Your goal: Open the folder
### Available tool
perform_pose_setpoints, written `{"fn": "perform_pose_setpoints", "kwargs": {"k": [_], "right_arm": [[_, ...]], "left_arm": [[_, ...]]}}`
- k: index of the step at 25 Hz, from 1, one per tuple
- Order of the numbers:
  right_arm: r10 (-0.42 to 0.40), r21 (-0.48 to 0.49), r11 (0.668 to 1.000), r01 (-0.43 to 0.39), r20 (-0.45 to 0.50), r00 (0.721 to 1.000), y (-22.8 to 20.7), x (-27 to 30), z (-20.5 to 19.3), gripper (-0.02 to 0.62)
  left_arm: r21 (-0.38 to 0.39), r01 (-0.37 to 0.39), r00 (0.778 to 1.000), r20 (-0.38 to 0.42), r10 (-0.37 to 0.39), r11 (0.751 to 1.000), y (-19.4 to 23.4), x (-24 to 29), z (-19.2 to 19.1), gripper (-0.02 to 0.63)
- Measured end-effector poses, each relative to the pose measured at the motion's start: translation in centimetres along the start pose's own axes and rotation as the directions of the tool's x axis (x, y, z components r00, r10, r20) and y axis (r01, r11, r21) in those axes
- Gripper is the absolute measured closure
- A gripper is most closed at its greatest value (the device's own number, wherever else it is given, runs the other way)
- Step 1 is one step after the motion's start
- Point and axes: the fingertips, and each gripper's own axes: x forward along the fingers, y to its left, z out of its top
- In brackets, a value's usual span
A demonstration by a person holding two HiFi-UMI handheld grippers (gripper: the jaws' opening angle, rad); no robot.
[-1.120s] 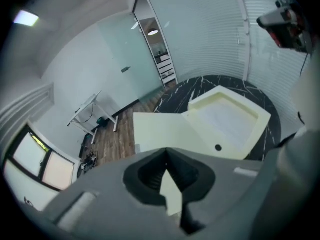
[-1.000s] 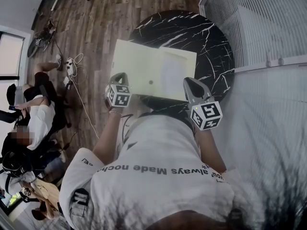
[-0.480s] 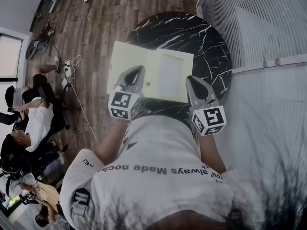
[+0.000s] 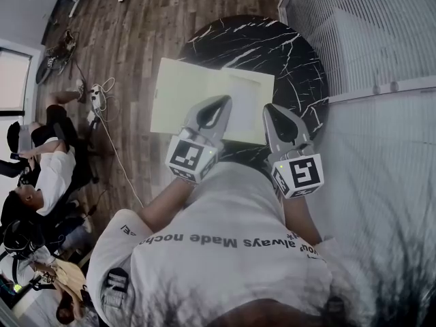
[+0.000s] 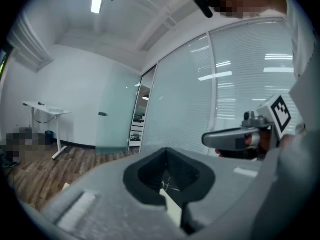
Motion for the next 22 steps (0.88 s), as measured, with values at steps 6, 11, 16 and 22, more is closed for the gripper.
{"fn": "perform_pose_setpoints", "kwargs": {"k": [6,11,16,22], "right_arm": [[-0.011,-0.003,1.000,0.011,-0.008,1.000,0.1,-0.2,0.1,0.588],[-0.018,0.006,1.000,0.018,-0.013,1.000,-0.2,-0.4,0.0,0.588],[-0.012,-0.008,1.000,0.012,-0.010,1.000,-0.1,-0.3,-0.1,0.588],[-0.013,-0.012,1.000,0.013,-0.010,1.000,-0.2,-0.4,-0.3,0.588]], "left_arm": [[0.018,0.035,0.999,-0.013,-0.035,0.999,-0.9,0.4,0.0,0.603],[0.014,0.056,0.998,-0.016,-0.056,0.998,-1.4,0.8,0.0,0.603],[0.011,0.068,0.997,-0.021,-0.068,0.998,-1.5,0.8,-0.1,0.603],[0.000,0.069,0.997,-0.022,-0.069,0.998,-1.5,0.9,-0.6,0.603]]}}
